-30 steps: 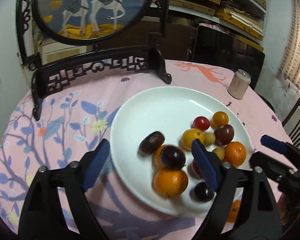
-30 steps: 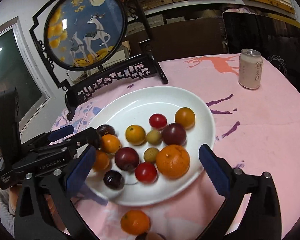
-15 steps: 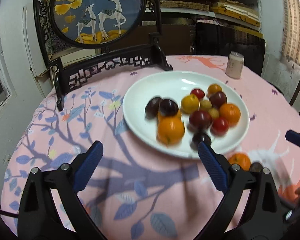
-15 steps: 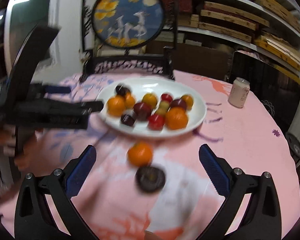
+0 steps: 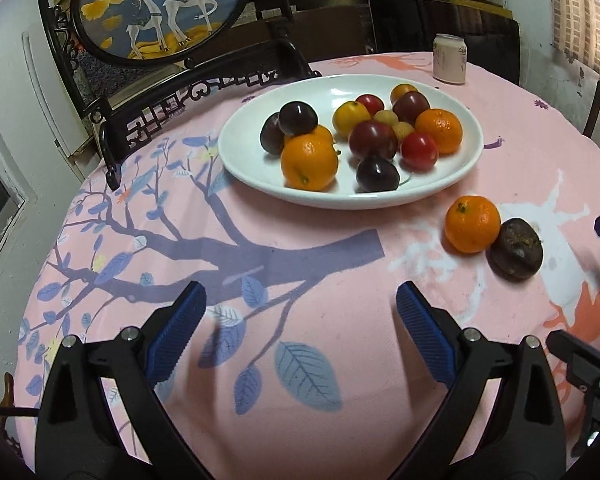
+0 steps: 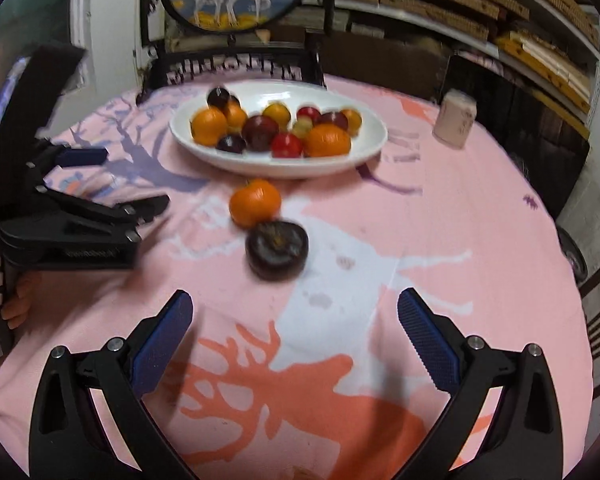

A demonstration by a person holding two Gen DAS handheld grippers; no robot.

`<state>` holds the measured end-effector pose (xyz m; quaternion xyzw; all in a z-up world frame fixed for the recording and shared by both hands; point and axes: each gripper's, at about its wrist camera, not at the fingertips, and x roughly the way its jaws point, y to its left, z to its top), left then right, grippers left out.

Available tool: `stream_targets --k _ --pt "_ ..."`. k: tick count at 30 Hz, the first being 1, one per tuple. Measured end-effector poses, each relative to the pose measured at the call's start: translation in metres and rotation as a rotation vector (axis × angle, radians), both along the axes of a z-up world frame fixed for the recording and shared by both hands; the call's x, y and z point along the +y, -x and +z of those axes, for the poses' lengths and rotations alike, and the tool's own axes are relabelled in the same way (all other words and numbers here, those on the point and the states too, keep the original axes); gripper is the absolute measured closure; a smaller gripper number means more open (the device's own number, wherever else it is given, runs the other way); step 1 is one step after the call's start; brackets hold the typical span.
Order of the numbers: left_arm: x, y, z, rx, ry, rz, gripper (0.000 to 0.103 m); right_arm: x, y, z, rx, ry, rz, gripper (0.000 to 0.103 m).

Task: Organize fruits
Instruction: 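Move the right gripper to the last dark plum and close on it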

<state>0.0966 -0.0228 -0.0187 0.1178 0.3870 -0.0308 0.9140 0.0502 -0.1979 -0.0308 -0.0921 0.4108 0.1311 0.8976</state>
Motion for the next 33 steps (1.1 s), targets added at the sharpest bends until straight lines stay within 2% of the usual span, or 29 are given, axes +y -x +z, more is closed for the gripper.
stream_targets --k 2,3,14,16,17,18,20,22,24,26,28,31,32,33 --pt "0.001 -0.001 0.0 0.003 0.007 0.005 0.005 -0.001 -0.008 -0.01 0.083 -0.009 -0.006 0.001" --pt "0.002 -0.001 0.0 0.004 0.01 0.008 0.005 -0.007 -0.01 -0.009 0.096 -0.056 -0.011 0.001" --pt "-0.001 0.0 0.001 -0.002 -0.003 0.0 0.005 -0.003 -0.006 -0.009 0.101 -0.039 -0.003 0.001" --pt "-0.002 0.0 0.001 -0.005 -0.003 0.0 0.005 -0.006 -0.006 -0.002 0.072 -0.086 0.034 0.001" --pt "-0.001 0.0 0.001 -0.005 -0.002 0.001 0.005 -0.006 -0.002 0.005 0.03 -0.105 0.044 0.001" --pt "-0.001 0.0 0.001 -0.005 -0.001 0.003 0.005 -0.005 0.006 0.018 -0.054 -0.118 0.062 0.001" --pt "0.0 -0.001 0.002 -0.007 -0.001 0.012 0.005 0.001 0.013 0.029 -0.133 -0.106 0.109 0.001" --pt "0.003 -0.001 0.003 -0.011 0.004 0.021 0.005 0.012 0.015 0.032 -0.168 -0.064 0.162 0.001" --pt "0.005 -0.002 0.003 -0.011 0.009 0.028 0.005 0.016 0.01 0.027 -0.157 -0.056 0.173 0.001" --pt "0.005 -0.002 0.002 -0.004 0.009 0.031 0.005 0.016 0.003 0.021 -0.123 -0.067 0.172 0.011" --pt "0.004 -0.003 0.0 0.003 0.002 0.028 0.005 0.014 -0.008 0.019 -0.088 -0.087 0.168 0.027" --pt "0.0 -0.002 0.0 0.002 -0.01 0.015 0.005 0.011 -0.026 0.013 -0.024 -0.12 0.146 0.03" --pt "-0.001 -0.001 0.0 0.0 -0.013 0.011 0.005 0.007 -0.033 0.01 0.013 -0.156 0.142 0.033" --pt "-0.002 -0.001 0.0 -0.001 -0.017 0.006 0.005 0.006 -0.035 0.008 0.031 -0.178 0.14 0.041"
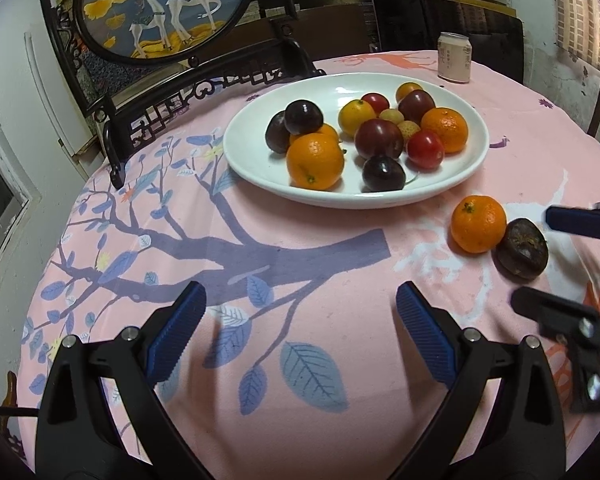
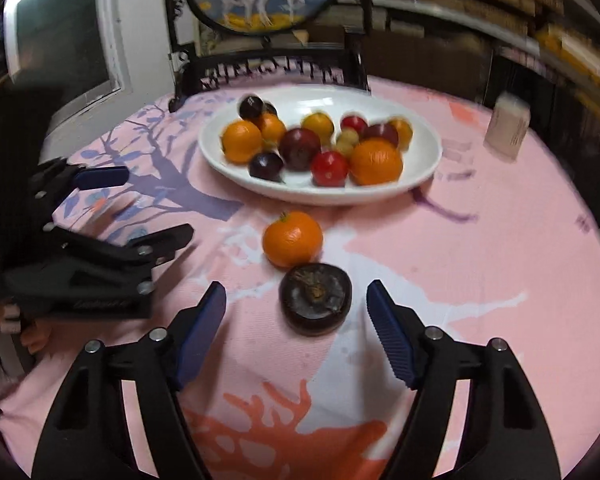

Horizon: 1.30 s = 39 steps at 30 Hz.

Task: Organize fruits
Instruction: 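Move the right gripper to the last dark plum and close on it, then grasp the last mandarin with the left gripper while the right holds the plum, then carry the mandarin and plum over the white plate and open both grippers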

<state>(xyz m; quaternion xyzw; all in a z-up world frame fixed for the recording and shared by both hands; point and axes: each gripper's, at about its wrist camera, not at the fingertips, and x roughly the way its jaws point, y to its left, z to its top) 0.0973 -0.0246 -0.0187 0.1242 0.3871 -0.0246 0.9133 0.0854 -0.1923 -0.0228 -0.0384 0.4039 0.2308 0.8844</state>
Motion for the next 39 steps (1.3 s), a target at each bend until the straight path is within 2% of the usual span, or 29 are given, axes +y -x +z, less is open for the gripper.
stream_targets --k 2,4,6,9,13,18,23,26,30,35,37,39 --pt "-0.001 0.0 0.0 0.001 -0.005 -0.003 0.005 -0.003 -0.003 -0.003 0.028 -0.019 -0.012 0.047" --pt "-0.002 0.0 -0.001 0.003 -0.008 -0.007 0.005 -0.005 -0.004 -0.004 0.033 -0.022 -0.029 0.06" --pt "-0.003 0.0 -0.001 0.003 -0.011 -0.009 0.005 -0.008 0.0 -0.002 0.028 -0.033 -0.027 0.063" --pt "-0.004 0.003 0.001 -0.006 0.008 -0.024 0.005 -0.017 0.011 0.004 -0.009 -0.032 -0.068 0.063" --pt "-0.016 0.009 0.009 0.002 0.115 -0.142 0.005 -0.039 0.016 0.01 -0.012 -0.088 -0.126 0.063" --pt "-0.04 0.006 0.008 0.042 0.158 -0.217 0.005 -0.073 0.017 0.025 -0.075 -0.122 -0.252 0.063" --pt "-0.065 -0.004 0.003 0.084 0.205 -0.261 0.006 -0.078 0.017 0.027 -0.082 -0.148 -0.258 0.063" --pt "-0.081 -0.006 0.001 0.063 0.159 -0.289 0.02 -0.084 0.017 0.028 -0.079 -0.167 -0.275 0.063" --pt "-0.091 -0.019 -0.011 0.127 0.152 -0.313 0.056 -0.086 0.018 0.029 -0.076 -0.184 -0.279 0.063" --pt "-0.096 -0.028 -0.014 0.123 0.158 -0.313 0.059 -0.086 0.016 0.028 -0.068 -0.188 -0.272 0.063" --pt "-0.096 -0.029 -0.013 0.119 0.162 -0.312 0.065 -0.085 0.015 0.026 -0.06 -0.186 -0.271 0.063" --pt "-0.091 -0.026 -0.013 0.122 0.183 -0.313 0.065 -0.085 0.015 0.024 -0.054 -0.181 -0.269 0.063"
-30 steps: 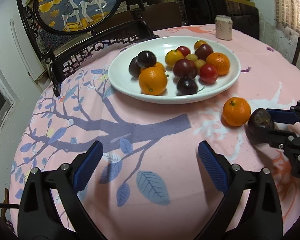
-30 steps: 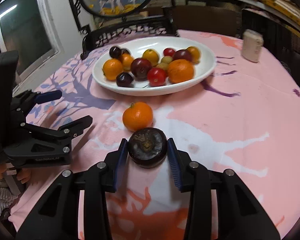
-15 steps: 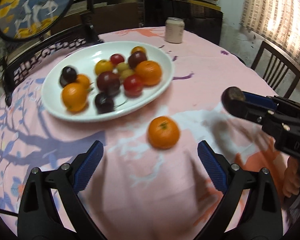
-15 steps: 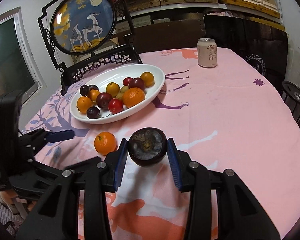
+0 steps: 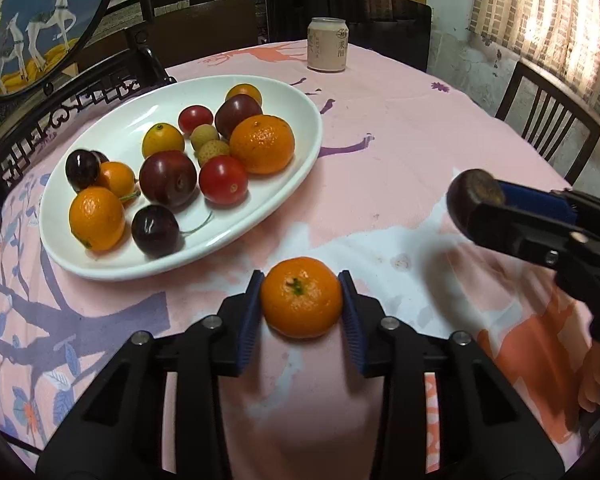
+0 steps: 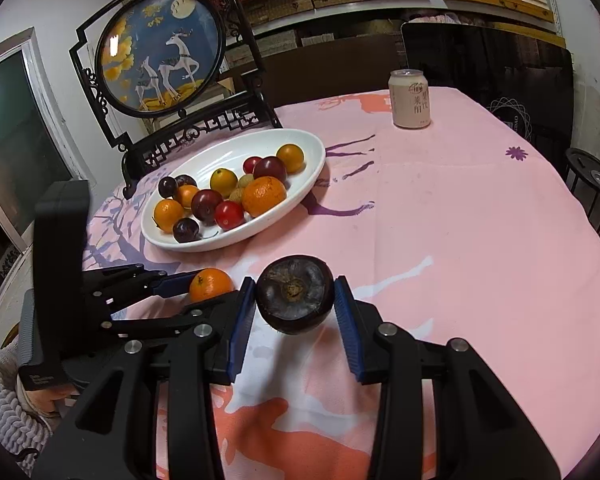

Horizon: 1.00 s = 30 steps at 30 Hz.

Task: Organize fruits
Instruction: 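Carry the mandarin and plum over the white plate and open both grippers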

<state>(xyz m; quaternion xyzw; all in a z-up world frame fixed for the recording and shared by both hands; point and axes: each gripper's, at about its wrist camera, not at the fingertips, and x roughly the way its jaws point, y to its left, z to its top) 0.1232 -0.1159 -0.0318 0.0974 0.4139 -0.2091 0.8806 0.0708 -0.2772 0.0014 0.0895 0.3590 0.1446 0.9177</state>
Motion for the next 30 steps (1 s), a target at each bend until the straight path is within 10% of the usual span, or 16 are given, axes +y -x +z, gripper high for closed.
stream_targets --k 12,19,30 --pt "0.076 0.021 0.051 -0.109 0.045 0.136 0.066 0.022 -0.023 0.018 0.005 0.01 0.078 0.063" --pt "0.111 -0.071 0.087 -0.132 0.066 0.297 0.066 0.065 -0.105 0.056 -0.024 -0.05 0.121 0.063" --pt "0.113 -0.188 0.041 -0.009 0.095 0.337 0.066 0.127 -0.222 0.019 0.109 0.055 0.112 0.062"
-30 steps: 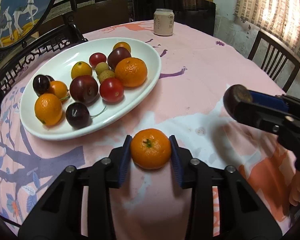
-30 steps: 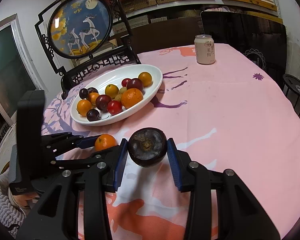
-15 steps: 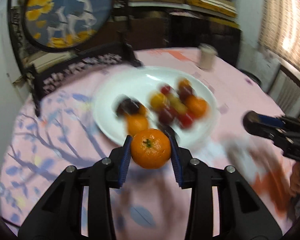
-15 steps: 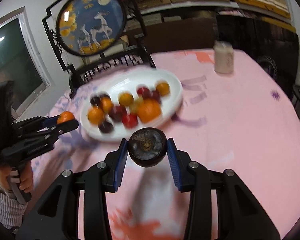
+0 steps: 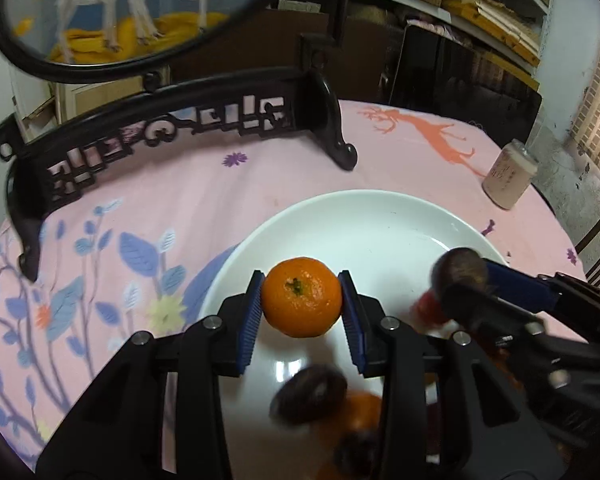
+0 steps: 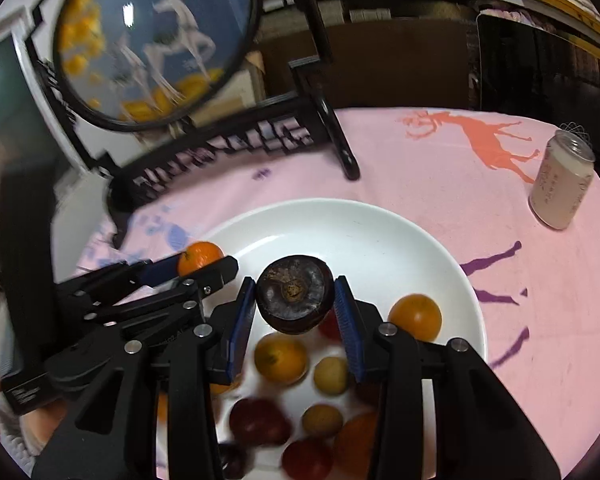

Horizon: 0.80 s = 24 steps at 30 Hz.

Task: Organize fruits
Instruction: 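Carry the mandarin and plum over the white plate and open both grippers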

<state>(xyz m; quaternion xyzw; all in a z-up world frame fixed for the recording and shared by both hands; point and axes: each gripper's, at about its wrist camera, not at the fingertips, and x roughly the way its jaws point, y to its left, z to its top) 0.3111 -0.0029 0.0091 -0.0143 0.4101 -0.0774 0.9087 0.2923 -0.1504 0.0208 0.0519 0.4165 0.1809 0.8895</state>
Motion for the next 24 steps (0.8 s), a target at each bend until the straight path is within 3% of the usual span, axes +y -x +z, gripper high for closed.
stream_targets --k 3,5,6,7,10,14,18,24 --pt "-0.003 -0.006 -0.007 0.002 -0.012 0.0 0.065 -0.006 -0.005 -0.011 0.011 -0.02 -0.011 0.061" --pt "-0.003 -0.004 -0.005 -0.005 -0.001 -0.01 0.059 -0.006 -0.006 -0.014 0.018 -0.015 -0.005 0.061" --pt "-0.001 -0.004 -0.005 -0.008 -0.006 0.0 0.045 -0.007 -0.005 -0.015 0.016 -0.02 -0.001 0.061" --pt "0.001 -0.004 -0.005 -0.007 -0.013 0.014 0.039 -0.008 -0.005 -0.015 0.016 -0.033 0.002 0.06" --pt "0.006 -0.002 -0.003 -0.004 0.021 0.009 0.034 -0.011 -0.001 -0.013 0.016 -0.061 0.006 0.058" --pt "0.004 0.002 0.0 -0.026 0.009 0.009 0.031 -0.013 0.004 -0.005 -0.013 -0.061 -0.004 0.054" --pt "0.007 0.008 0.003 -0.043 -0.002 0.044 0.02 -0.015 0.009 0.001 -0.036 -0.049 -0.021 0.041" --pt "0.012 0.028 0.01 -0.077 -0.019 0.087 0.019 -0.014 0.025 0.009 -0.068 -0.028 -0.023 0.041"
